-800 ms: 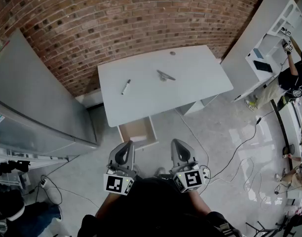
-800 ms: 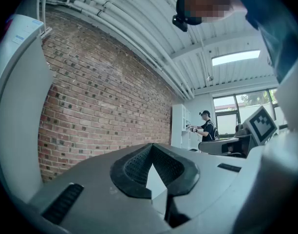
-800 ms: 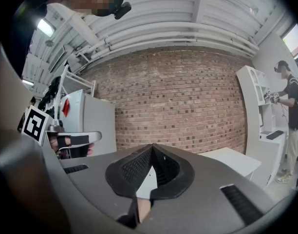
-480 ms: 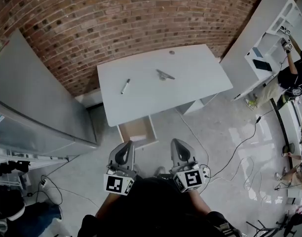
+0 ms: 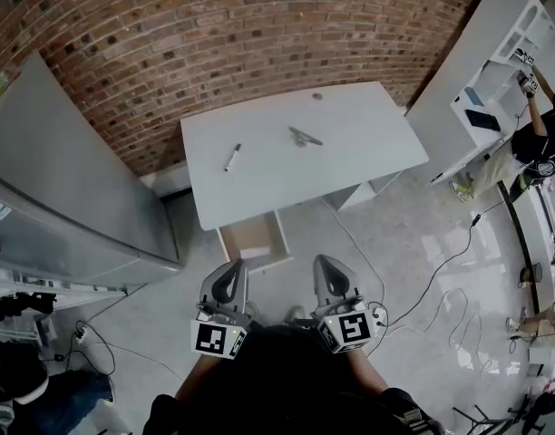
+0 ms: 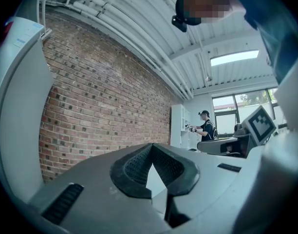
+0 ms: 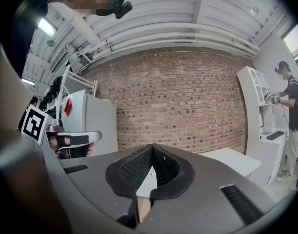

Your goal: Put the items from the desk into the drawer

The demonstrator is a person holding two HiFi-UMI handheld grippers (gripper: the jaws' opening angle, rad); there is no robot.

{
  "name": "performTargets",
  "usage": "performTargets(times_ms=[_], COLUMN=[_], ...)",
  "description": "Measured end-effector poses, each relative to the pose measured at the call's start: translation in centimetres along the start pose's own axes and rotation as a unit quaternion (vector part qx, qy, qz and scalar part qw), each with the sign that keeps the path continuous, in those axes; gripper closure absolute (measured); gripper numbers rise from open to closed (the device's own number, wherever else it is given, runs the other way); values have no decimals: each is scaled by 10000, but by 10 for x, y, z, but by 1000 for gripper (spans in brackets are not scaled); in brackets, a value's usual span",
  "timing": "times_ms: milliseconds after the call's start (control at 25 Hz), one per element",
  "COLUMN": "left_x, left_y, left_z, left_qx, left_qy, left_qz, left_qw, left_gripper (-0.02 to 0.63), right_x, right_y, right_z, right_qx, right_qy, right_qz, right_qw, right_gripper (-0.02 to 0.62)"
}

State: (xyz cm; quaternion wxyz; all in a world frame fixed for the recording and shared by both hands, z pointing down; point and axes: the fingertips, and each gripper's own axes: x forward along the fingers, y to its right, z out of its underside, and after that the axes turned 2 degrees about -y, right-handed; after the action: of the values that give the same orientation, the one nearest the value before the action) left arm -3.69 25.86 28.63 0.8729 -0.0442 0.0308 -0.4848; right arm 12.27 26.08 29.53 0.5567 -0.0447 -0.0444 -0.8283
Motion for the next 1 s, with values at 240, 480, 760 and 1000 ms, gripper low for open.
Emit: performTargets(times_ms=[240, 480, 760, 1000], left_x=[-1, 3, 5, 12], left_y=[5, 11, 16, 30], left_z=[4, 15, 25, 34], left_qx=[53, 131, 209, 151], left_qy=[-75, -293, -455, -556], left_qz=[117, 214, -26, -351], left_qw=[9999, 9993, 9987, 9977], left_gripper=[585, 443, 442, 440], right_x=[-1, -4, -9, -10], right_y=[-4, -2, 8, 24], right_z=[-2, 1, 7, 13], right_qx=[71, 92, 82, 116], right_qy=[12, -8, -32, -75], right_qz=[-17, -51, -241, -543], right_qw=[10000, 9999, 9997, 9984], right_gripper=[598, 598, 598, 598])
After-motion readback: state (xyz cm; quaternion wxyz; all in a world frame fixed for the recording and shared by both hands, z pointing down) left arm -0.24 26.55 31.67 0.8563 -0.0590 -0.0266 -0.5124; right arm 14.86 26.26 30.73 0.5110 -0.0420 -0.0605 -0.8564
